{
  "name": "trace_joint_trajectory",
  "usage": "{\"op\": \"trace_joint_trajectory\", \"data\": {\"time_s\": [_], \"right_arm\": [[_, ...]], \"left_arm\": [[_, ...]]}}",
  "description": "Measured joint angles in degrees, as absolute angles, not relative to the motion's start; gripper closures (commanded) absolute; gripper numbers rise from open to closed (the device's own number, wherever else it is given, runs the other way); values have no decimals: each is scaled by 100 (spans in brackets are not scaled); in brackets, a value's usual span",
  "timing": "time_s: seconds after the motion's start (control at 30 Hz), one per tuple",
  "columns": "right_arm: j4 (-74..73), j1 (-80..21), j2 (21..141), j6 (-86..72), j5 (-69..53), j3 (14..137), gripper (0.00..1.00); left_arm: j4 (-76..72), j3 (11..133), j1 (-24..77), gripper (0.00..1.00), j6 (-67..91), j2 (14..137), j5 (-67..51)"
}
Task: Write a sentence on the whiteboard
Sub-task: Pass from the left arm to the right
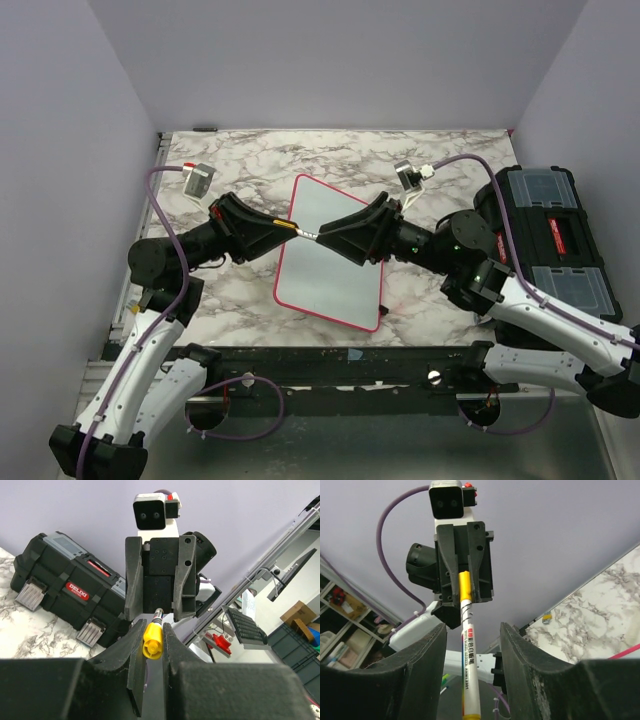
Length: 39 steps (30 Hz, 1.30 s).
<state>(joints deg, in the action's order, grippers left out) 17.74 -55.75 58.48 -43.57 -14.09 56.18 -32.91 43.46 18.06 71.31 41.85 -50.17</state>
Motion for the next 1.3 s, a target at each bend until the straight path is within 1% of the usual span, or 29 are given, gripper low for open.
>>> {"op": "trace_joint_trajectory", "data": {"time_s": [0.43,0.6,1.3], "right_arm": [[2016,-5548,6012,-4713,-1857,5684,67],[2053,-5537,6093,-4748,-1870,5684,68],[2141,-5513,6237,-4799,-1896,5684,69]], "left_arm": [[-3848,4217,1806,100,7227,4366,-5015],[-3940,4123,1806,100,7227,4366,-5006],[-3798,4080,1806,100,6984,4307,-4869]]}}
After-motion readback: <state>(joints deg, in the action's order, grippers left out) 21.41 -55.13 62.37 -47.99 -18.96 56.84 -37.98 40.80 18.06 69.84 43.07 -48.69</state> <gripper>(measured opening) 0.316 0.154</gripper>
